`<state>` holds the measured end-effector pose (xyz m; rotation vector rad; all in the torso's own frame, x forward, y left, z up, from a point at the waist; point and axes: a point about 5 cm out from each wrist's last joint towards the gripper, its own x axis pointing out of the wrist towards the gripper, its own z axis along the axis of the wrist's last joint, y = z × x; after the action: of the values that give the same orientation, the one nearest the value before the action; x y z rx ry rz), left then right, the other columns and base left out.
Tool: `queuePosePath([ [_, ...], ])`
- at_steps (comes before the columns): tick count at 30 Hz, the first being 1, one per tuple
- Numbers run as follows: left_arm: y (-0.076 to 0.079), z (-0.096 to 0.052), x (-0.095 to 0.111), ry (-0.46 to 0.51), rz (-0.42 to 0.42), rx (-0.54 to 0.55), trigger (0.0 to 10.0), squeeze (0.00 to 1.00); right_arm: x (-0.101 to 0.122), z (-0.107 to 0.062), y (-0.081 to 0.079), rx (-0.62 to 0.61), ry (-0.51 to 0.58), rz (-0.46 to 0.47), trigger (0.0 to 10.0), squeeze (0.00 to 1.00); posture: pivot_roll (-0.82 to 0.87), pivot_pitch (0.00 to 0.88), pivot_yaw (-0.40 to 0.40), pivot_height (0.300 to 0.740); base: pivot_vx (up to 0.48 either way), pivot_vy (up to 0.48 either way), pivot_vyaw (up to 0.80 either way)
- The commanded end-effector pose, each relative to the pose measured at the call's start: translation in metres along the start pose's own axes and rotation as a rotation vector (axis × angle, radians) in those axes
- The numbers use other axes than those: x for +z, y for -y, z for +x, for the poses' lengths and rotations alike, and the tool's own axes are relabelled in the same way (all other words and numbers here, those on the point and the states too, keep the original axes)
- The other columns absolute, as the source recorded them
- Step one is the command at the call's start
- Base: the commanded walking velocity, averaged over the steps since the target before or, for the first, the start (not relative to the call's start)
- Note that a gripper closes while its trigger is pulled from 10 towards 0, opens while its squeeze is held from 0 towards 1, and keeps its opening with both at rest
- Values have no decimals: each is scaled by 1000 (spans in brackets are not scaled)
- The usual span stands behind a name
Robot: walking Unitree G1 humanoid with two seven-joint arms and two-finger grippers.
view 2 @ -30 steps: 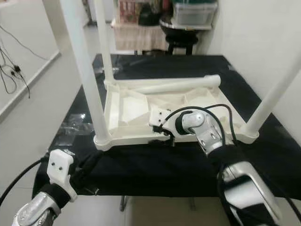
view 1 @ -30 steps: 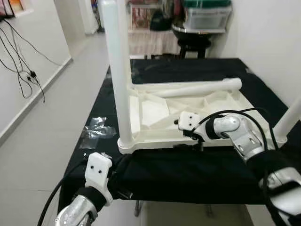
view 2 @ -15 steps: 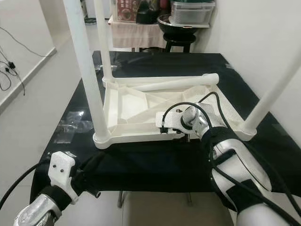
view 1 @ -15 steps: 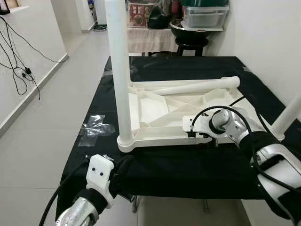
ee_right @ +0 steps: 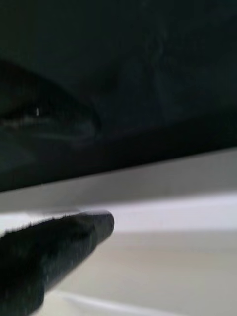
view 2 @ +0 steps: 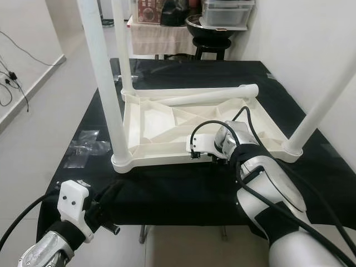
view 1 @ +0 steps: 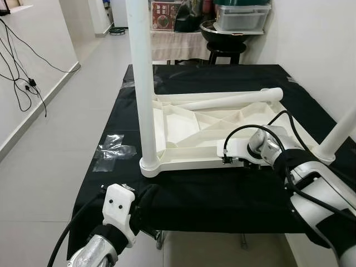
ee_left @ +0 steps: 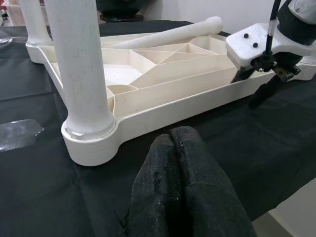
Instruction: Building children table
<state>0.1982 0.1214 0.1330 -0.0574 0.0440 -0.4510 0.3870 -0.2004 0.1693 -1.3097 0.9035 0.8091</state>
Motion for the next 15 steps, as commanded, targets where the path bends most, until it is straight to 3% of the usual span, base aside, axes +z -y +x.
queuePosePath([
  [1, 1, -1, 0, 3, 1, 2, 10000, 0, 1, -1, 1, 13, -8, -13, 0, 0, -4, 60, -46, 740, 0, 0, 0],
  [8, 0, 0, 0, 4, 3, 4, 10000, 0, 8, 3, -4, 68, 15, -10, 0, 0, -1, 55, -45, 740, 0, 0, 0],
  [10, 0, 0, 0, 4, 4, 4, 10000, 0, 15, 3, -4, 68, 65, -21, 0, 0, -1, 56, -44, 740, 0, 0, 0],
  [11, 0, 0, 0, 5, 4, 5, 10000, 0, 31, 0, -3, 89, 187, 38, 0, 0, -2, 56, -45, 740, 0, 0, 0],
  [15, -1, 1, 1, 7, 4, 7, 10000, 0, 49, -1, -7, 160, 317, 66, 0, 0, -2, 57, -45, 740, 0, 0, 0],
])
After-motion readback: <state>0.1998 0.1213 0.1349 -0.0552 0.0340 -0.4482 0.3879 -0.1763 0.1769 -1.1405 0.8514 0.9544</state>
